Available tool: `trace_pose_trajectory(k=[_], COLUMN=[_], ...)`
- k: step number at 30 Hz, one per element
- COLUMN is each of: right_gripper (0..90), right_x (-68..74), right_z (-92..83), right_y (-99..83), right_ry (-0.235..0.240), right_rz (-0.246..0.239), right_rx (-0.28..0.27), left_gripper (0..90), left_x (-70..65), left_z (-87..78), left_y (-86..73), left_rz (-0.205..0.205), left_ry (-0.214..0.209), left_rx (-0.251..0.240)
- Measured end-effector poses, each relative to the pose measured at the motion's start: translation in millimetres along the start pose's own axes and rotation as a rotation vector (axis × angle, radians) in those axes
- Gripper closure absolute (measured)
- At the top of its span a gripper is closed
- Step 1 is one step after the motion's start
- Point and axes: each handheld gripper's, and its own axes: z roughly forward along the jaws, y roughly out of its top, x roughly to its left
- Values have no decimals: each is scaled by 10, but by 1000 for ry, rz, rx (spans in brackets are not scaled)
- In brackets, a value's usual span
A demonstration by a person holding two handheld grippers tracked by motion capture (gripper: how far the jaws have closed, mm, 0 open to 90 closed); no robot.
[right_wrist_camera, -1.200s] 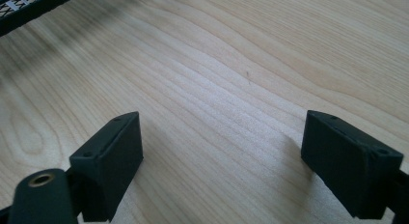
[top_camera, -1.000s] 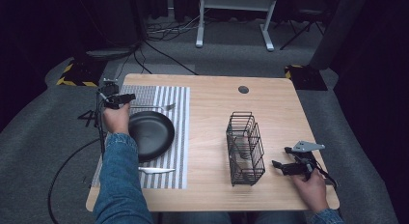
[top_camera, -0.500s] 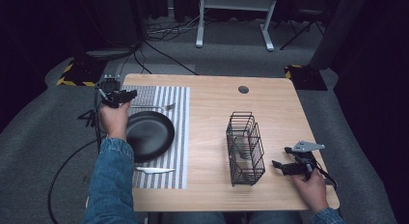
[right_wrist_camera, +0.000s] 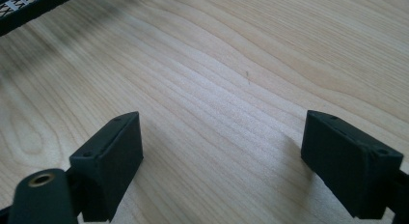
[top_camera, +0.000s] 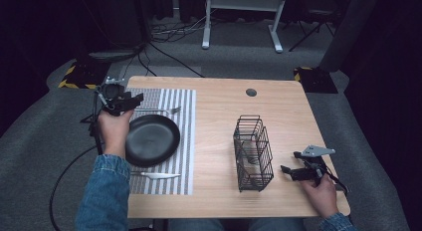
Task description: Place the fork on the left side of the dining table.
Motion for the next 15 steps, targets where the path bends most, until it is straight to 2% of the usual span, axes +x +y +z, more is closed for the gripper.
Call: trace_pose_trajectory(k=[5, 10, 15], right_gripper=[148, 148, 148], right_x=[0, -2, -1], right_z=[0, 2, 2], right_y=[0, 2, 2], right_ry=[0, 1, 1], right_rz=[0, -1, -1], right_rx=[0, 0, 0], left_gripper=[484, 476, 469], left_x=[-82, -165, -241], left_z=[-164, -328, -437], left_y=[-83, -175, -253], left_rz=[23, 42, 71], left_ry=[-12, -43, -58], left_rx=[-12, -22, -26])
